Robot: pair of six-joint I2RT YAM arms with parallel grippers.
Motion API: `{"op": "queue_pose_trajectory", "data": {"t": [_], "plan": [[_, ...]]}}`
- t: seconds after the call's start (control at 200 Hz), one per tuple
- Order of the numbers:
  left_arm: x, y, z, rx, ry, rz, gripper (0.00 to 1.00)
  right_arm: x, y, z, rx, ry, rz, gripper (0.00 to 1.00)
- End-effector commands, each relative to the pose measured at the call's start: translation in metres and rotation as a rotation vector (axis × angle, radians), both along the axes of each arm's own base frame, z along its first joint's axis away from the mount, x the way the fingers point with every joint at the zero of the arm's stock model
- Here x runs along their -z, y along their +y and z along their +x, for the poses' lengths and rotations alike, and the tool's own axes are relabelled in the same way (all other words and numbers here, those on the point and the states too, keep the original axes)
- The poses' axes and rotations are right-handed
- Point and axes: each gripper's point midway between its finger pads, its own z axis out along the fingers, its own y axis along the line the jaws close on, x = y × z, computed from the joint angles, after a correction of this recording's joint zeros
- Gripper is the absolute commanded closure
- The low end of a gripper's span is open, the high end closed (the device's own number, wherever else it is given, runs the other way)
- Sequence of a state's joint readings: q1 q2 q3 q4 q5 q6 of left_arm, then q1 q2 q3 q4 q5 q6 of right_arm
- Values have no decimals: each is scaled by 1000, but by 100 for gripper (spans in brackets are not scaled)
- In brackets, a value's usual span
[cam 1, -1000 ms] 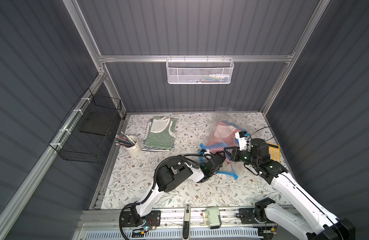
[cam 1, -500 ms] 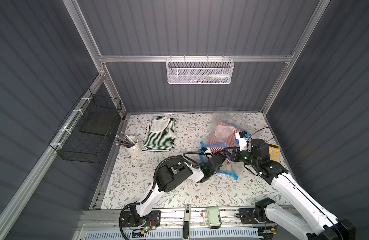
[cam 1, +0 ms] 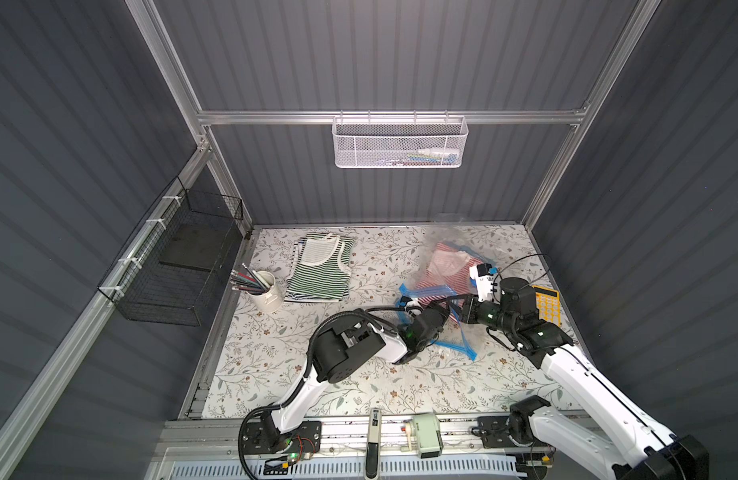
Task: Take the tank top out of the vacuum bag
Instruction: Take out the tank top from the vacuum bag.
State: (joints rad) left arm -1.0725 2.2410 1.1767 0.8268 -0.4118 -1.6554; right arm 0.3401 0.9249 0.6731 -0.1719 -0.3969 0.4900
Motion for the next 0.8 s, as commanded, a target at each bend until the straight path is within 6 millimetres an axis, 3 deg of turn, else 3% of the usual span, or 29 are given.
{"op": "queue_pose_trajectory", "data": {"t": [0.0,0.38,0.565,0.795], "plan": [[22,10,3,-41,64,39,48,-2,5,-1,-26,-8,14,100],[34,0,8,-37,94,2,50,2,6,0,-29,2,14,100],[19,-4,11,-33,53,-33,56,6,6,-1,-27,14,17,100],[-2,0,8,-29,25,-41,57,9,7,1,-28,16,21,100]]}}
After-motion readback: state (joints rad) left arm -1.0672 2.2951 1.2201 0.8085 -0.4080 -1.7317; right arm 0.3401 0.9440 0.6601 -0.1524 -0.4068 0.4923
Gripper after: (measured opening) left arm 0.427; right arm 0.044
